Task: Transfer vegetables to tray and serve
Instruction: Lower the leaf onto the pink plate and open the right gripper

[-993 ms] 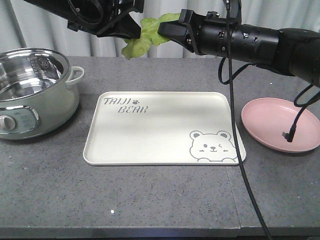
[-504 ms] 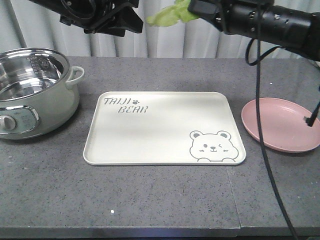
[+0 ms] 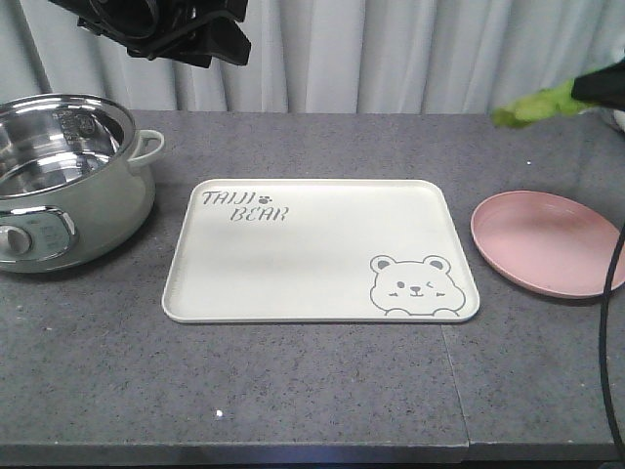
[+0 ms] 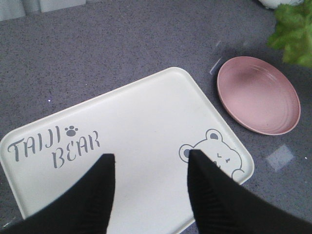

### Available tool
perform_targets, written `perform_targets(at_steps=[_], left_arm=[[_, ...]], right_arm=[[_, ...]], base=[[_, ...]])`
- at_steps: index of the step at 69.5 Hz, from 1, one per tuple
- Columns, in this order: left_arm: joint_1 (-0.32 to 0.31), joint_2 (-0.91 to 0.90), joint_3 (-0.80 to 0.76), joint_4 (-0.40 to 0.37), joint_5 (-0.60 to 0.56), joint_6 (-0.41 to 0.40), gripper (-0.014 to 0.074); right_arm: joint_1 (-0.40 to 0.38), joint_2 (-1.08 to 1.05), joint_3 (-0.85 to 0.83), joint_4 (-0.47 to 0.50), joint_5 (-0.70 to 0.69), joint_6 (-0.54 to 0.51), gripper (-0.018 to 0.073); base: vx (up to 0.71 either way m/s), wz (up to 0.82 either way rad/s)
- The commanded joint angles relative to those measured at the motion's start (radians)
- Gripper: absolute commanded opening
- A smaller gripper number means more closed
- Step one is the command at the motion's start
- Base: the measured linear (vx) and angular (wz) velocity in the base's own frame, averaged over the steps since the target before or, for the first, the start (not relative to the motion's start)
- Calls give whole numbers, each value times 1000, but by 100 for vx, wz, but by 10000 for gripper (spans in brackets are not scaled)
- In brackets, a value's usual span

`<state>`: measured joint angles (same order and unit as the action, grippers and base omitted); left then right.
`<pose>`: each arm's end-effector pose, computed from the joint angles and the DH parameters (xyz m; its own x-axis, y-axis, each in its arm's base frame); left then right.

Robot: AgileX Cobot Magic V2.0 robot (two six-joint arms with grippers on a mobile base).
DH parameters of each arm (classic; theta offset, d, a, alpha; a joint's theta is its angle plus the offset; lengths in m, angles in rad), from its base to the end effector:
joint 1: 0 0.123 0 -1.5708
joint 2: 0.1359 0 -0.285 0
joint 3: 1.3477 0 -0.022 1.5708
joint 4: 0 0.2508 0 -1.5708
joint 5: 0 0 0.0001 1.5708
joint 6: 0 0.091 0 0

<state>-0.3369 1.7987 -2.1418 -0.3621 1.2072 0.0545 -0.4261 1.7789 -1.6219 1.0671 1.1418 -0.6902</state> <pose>0.3512 -0.1550 0.4551 -0.6869 0.1613 -0.7086 0.4867 0.8262 -0.2838 0.3785 -0.0922 0.3533 -0.6931 0.2856 -0.6618 -0.2415 0.7731 0.5866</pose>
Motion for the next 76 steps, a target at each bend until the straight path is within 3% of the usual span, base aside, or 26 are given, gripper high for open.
perform_targets(at_steps=[1, 8, 15, 32, 47, 64, 76], left_arm=[[-4, -48, -33, -24, -58, 1, 341], [-4, -47, -33, -24, -55, 1, 341], [-4, -47, -33, -24, -54, 1, 341], [-4, -44, -33, -25, -53, 2, 341], [-4, -44, -33, -24, -55, 2, 341], [-4, -44, -33, -25, -51, 2, 341], [-4, -44, -33, -25, -52, 2, 341]], right_arm=[[-3, -51, -32, -109, 17, 52, -4], [-2, -41, -32, -230, 20, 130, -4], [-2, -26, -32, -273, 28, 137, -4], [0, 50, -32, -211, 34, 92, -4], [58, 131, -32, -183, -4, 14, -4], [88, 154, -32, -312, -48, 65, 8], [88, 154, -32, -458, -39, 117, 46]], base=[[0, 0], [0, 0], [0, 0], [0, 0], [0, 0], [0, 0], [0, 0]])
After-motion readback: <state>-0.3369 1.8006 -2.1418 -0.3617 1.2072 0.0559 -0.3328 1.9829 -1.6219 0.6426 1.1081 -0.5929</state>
